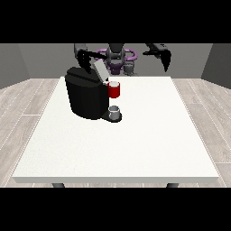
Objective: Insert the coffee pod into the coffee machine and close the lid
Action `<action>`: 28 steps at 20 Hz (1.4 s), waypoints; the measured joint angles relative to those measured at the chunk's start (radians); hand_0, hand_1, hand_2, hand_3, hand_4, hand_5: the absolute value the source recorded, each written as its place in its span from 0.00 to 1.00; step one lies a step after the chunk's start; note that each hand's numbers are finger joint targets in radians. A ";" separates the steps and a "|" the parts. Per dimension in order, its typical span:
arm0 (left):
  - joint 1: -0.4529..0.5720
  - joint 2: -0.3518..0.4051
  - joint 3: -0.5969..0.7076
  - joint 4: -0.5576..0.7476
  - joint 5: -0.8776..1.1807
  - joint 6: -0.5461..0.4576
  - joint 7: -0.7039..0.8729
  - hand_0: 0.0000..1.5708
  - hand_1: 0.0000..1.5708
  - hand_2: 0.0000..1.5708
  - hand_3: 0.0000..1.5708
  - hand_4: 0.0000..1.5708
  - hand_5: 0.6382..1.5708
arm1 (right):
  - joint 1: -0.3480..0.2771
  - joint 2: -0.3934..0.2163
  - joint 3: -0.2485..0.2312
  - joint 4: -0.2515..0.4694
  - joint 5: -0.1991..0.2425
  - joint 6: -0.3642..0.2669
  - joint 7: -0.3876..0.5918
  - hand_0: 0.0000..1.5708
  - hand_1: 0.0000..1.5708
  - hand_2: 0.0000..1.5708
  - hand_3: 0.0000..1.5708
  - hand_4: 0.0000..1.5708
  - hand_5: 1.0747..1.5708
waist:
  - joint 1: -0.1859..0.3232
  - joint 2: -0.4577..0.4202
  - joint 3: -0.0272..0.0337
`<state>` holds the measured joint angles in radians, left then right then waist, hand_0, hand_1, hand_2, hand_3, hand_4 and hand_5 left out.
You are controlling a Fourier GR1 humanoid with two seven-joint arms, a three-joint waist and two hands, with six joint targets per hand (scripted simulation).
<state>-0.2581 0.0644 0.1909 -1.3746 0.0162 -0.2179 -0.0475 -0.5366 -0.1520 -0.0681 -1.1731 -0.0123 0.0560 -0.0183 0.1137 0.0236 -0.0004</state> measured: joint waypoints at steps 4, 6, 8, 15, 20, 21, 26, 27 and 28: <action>0.004 0.022 0.002 -0.004 0.005 0.002 -0.012 0.00 0.00 0.00 0.00 0.00 1.00 | -0.028 -0.013 -0.014 0.031 0.001 0.019 -0.031 0.00 0.00 0.00 0.00 0.00 1.00 | -0.002 0.019 -0.0018; 0.006 0.024 -0.003 0.003 0.002 0.007 -0.027 0.00 0.00 0.00 0.00 0.00 1.00 | -0.052 -0.005 -0.015 0.045 0.008 0.007 -0.031 0.00 0.00 0.00 0.00 0.00 1.00 | -0.002 0.030 -0.0020; -0.010 0.018 -0.013 -0.001 -0.004 0.022 -0.022 0.00 0.00 0.00 0.00 0.00 1.00 | -0.087 -0.015 -0.028 0.069 0.007 0.009 -0.031 0.00 0.00 0.00 0.00 0.00 1.00 | 0.004 0.046 -0.0022; 0.005 0.042 -0.011 -0.003 0.013 0.014 -0.020 0.00 0.00 0.00 0.00 0.02 1.00 | -0.108 -0.005 -0.019 0.106 0.031 0.001 -0.061 0.00 0.00 0.00 0.00 0.00 1.00 | 0.011 0.042 -0.0026; 0.008 0.041 -0.023 -0.012 0.013 0.018 -0.030 0.00 0.00 0.00 0.00 0.11 1.00 | -0.153 -0.018 -0.034 0.128 0.028 0.005 -0.069 0.00 0.00 0.00 0.00 0.12 1.00 | 0.024 0.055 -0.0015; 0.010 0.042 -0.023 -0.010 0.012 0.021 -0.023 0.00 0.00 0.00 0.00 0.09 1.00 | -0.146 -0.014 -0.028 0.132 0.034 0.006 -0.073 0.00 0.00 0.00 0.00 0.07 1.00 | 0.018 0.050 -0.0013; 0.008 0.056 -0.007 0.028 0.017 0.023 -0.048 0.00 0.00 0.00 0.00 0.11 1.00 | -0.182 -0.001 -0.008 0.136 0.053 -0.009 -0.004 0.00 0.00 0.00 0.00 0.04 1.00 | 0.009 0.048 0.0035; 0.015 0.060 -0.006 0.035 0.019 0.017 -0.049 0.00 0.00 0.00 0.00 0.10 1.00 | -0.181 0.005 0.002 0.136 0.057 -0.010 0.020 0.00 0.00 0.00 0.00 0.14 1.00 | 0.005 0.037 0.0050; 0.011 0.059 -0.005 0.041 0.020 0.018 -0.053 0.00 0.00 0.00 0.00 0.00 1.00 | -0.184 0.014 0.008 0.133 0.062 -0.020 0.028 0.00 0.00 0.00 0.00 0.11 1.00 | 0.004 0.038 0.0061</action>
<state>-0.2470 0.1237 0.1858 -1.3334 0.0365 -0.2001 -0.1002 -0.7209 -0.1377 -0.0598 -1.0401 0.0502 0.0357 0.0098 0.1174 0.0614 0.0056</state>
